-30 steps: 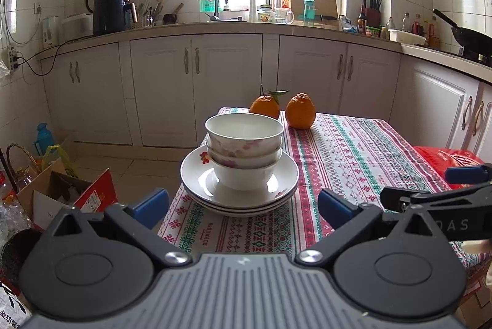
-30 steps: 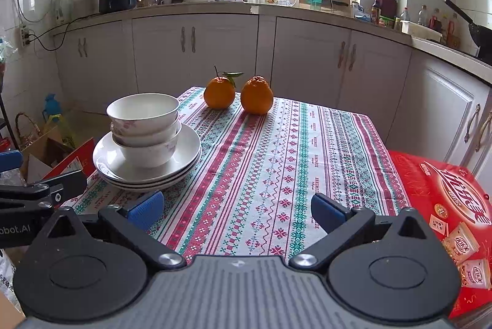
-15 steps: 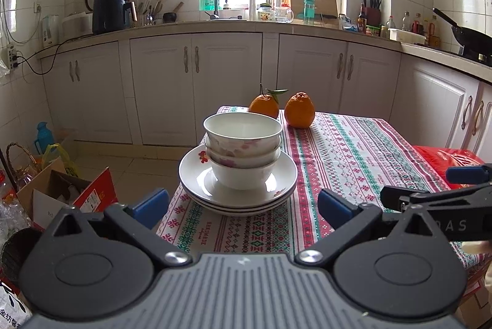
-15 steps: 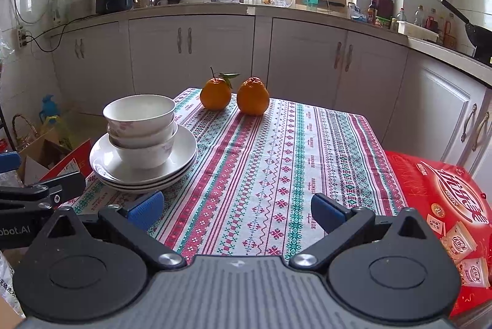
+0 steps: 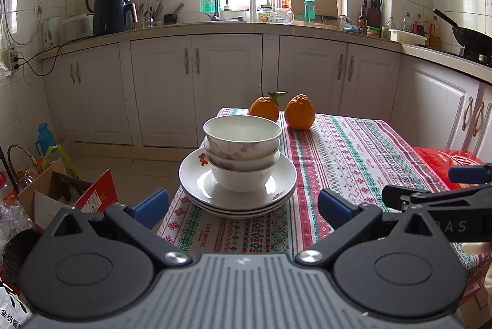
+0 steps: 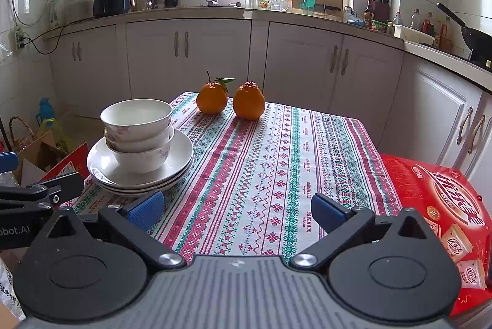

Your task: Organize plates and bowls

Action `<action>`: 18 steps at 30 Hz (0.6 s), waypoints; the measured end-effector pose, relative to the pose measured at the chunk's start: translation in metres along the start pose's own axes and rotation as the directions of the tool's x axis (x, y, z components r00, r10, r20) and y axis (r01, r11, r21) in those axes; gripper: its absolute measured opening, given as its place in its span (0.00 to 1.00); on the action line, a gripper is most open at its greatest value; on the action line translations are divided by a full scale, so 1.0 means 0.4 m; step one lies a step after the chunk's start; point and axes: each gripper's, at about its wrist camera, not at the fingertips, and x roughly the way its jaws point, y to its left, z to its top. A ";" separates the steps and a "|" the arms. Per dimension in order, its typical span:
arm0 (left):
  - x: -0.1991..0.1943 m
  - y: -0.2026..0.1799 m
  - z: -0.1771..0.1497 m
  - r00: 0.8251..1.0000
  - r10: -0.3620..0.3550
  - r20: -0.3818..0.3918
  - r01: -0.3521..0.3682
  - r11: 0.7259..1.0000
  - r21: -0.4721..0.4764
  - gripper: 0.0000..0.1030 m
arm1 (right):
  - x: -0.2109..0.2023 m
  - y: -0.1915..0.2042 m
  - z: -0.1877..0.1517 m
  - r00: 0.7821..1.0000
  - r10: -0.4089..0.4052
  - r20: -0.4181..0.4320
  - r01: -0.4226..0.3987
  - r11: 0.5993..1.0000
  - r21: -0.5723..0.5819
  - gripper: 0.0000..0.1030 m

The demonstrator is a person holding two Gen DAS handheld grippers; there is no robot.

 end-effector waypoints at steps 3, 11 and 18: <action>0.000 0.000 0.000 1.000 0.000 -0.001 0.000 1.000 0.001 0.99 | -0.003 0.000 0.000 1.000 -0.003 0.000 0.003 1.000 0.000 1.00; -0.002 -0.002 0.001 1.000 0.003 -0.002 -0.003 1.000 0.002 0.99 | -0.005 -0.001 0.004 1.000 -0.008 0.001 0.008 1.000 -0.001 1.00; -0.003 -0.004 0.003 1.000 0.006 -0.004 -0.006 1.000 0.003 0.99 | -0.007 -0.001 0.002 1.000 -0.014 0.004 0.014 1.000 0.001 1.00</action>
